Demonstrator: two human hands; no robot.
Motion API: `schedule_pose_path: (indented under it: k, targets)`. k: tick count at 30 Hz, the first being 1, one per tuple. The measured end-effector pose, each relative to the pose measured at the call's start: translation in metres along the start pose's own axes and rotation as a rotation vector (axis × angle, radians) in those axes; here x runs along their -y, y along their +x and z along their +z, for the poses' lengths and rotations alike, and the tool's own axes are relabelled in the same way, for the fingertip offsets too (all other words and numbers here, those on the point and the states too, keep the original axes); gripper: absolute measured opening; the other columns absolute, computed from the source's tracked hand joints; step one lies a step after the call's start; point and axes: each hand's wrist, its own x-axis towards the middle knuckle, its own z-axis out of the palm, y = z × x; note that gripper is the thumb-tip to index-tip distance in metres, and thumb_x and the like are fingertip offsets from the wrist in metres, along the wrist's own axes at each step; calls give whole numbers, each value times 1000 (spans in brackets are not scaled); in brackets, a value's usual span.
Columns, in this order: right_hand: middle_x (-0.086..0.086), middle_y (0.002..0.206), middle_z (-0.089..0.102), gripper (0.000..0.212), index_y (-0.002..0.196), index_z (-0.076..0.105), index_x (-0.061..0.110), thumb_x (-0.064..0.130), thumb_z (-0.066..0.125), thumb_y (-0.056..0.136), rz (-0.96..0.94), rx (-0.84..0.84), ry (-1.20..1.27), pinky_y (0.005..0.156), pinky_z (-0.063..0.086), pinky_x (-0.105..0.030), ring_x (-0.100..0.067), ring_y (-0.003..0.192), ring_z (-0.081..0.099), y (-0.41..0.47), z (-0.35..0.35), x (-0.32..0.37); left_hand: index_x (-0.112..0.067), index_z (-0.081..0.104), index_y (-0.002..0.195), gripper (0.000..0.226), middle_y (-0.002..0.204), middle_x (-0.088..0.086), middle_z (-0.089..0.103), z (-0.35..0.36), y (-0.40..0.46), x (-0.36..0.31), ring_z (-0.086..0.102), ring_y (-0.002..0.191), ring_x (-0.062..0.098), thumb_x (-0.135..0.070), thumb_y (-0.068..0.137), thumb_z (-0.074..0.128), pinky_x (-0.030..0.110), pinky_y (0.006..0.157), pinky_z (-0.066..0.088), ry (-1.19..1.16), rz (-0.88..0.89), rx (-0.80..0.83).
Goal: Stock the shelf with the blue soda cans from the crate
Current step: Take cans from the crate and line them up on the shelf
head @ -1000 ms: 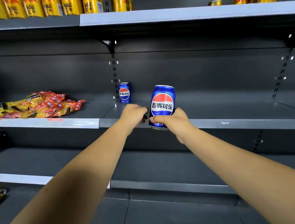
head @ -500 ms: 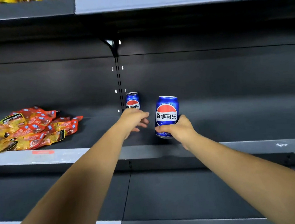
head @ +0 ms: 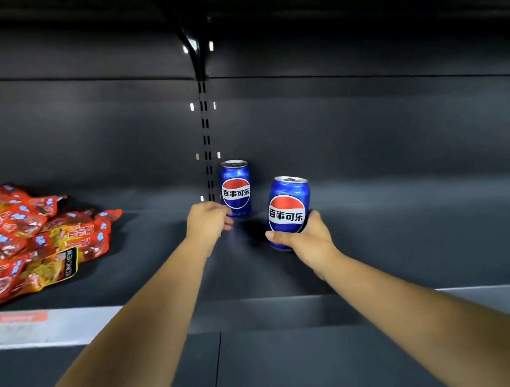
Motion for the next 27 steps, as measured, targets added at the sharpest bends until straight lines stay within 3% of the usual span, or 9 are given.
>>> schedule_pose_path:
  k: [2, 5, 8, 11, 13, 16, 18, 20, 27]
  targets:
    - [8, 91, 55, 58, 108, 42, 10, 13, 84, 68, -9, -17, -17, 56, 41, -9, -3, 78, 54, 8, 3, 0, -12, 58, 81, 17, 65, 3, 58, 2, 12, 6, 53, 47, 11, -9, 94, 47, 17, 45, 42, -37, 41, -79]
    - [6, 92, 52, 59, 105, 36, 10, 13, 83, 70, -24, -59, -65, 71, 42, -21, -12, 84, 53, 19, 8, -1, -10, 55, 106, 13, 78, 6, 60, 7, 24, 14, 49, 49, 14, -13, 95, 48, 20, 43, 41, -88, 105, -187]
    - [3, 97, 51, 61, 104, 29, 11, 12, 81, 72, -46, -71, -134, 75, 42, -25, -16, 87, 53, 32, 14, -2, -6, 52, 119, 26, 99, 15, 60, 11, 30, 18, 50, 58, 18, -14, 94, 53, 11, 34, 36, -92, 129, -170]
    - [1, 101, 52, 61, 104, 27, 13, 16, 80, 74, -30, -57, -178, 77, 42, -27, -18, 91, 54, 46, 22, -3, -6, 50, 124, 32, 103, 17, 60, 12, 34, 21, 50, 61, 17, -14, 93, 54, 9, 34, 35, -56, 125, -123]
    - [1, 105, 54, 62, 104, 28, 16, 23, 81, 73, -10, -36, -220, 94, 43, -33, -22, 105, 54, 58, 26, -5, -6, 50, 127, 35, 98, 16, 61, 12, 36, 24, 48, 57, 13, -10, 92, 53, 9, 35, 35, -22, 114, -78]
    - [-1, 125, 54, 64, 115, 33, 15, 37, 78, 75, 42, -28, -368, 116, 16, -46, -24, 125, 44, 74, 28, -6, -8, 48, 133, 42, 76, 7, 60, 12, 37, 28, 47, 53, 12, -6, 91, 52, 17, 47, 41, 48, 105, 4]
    - [-2, 135, 51, 68, 122, 36, 14, 44, 75, 75, 63, -32, -449, 117, 6, -46, -24, 129, 44, 83, 29, -9, -9, 46, 137, 47, 68, 4, 59, 12, 38, 29, 48, 55, 14, -5, 91, 51, 27, 64, 46, 96, 119, 38]
    - [-5, 140, 48, 72, 128, 37, 13, 49, 71, 77, 72, -40, -515, 117, 6, -45, -23, 134, 40, 88, 33, -12, -10, 47, 137, 47, 66, 3, 59, 12, 38, 30, 50, 59, 15, -5, 91, 51, 35, 77, 48, 129, 141, 50]
    - [-11, 153, 29, 85, 148, 21, 7, 56, 54, 87, 129, 7, -812, 118, 9, -39, -21, 146, 13, 95, 37, -14, -12, 49, 136, 46, 66, 4, 60, 12, 38, 33, 52, 63, 17, -2, 91, 47, 39, 81, 51, 181, 175, 73]
